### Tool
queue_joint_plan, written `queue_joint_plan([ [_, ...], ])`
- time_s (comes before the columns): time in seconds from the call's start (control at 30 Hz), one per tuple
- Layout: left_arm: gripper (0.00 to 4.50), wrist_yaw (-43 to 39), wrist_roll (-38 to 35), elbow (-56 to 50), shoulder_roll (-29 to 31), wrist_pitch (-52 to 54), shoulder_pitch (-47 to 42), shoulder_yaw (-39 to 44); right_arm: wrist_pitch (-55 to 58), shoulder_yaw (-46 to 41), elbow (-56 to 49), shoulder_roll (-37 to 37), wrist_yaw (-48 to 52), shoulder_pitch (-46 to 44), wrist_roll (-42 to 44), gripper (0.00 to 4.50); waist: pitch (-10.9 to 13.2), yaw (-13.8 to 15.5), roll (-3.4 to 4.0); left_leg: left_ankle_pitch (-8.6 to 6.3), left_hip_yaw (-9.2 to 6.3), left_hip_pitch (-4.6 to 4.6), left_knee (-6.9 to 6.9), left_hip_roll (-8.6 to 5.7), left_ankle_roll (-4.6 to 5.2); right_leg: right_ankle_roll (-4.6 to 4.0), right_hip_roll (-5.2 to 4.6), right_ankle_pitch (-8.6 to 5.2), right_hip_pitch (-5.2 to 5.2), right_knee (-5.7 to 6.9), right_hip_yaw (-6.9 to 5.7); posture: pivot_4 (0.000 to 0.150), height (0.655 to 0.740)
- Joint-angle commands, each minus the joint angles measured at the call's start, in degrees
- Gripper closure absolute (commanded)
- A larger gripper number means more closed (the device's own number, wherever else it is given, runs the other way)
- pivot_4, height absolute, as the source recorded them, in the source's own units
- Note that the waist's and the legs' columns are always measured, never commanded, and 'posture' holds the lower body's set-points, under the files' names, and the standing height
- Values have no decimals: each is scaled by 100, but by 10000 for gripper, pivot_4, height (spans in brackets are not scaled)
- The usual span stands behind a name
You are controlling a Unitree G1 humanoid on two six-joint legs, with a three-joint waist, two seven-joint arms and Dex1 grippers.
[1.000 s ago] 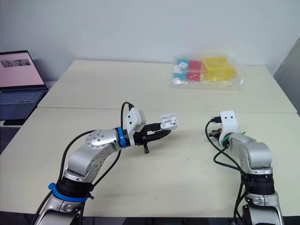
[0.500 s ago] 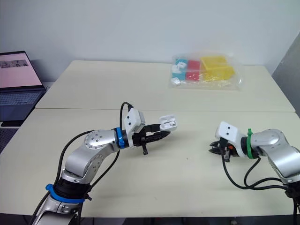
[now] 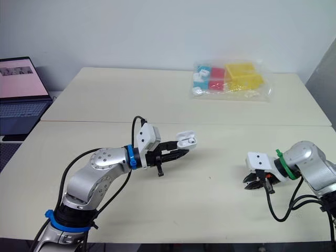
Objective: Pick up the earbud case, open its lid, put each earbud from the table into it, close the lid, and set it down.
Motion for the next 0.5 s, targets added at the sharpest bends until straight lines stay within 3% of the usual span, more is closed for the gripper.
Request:
queue_joint_plan([
  [0.03,37303,77,-102,-335,28,18,-7,100,-153,-22,141,1,148,-105,-142,40507,0,1,0,0,1,0,1,0,0,0,0,0,0,0,0,1500,7400],
  [0.17,37303,115,-121,-375,41,47,15,90,-356,-43,303,53,86,-87,-219,40507,0,2,0,0,0,3,2,0,0,0,-2,0,4,0,1,1500,7400],
  [0.5,37303,120,-125,-305,50,23,-4,84,-625,-223,268,-39,200,-144,-97,9083,0,-4,-1,1,6,19,9,1,-1,-1,-1,6,13,7,1,1500,7400],
])
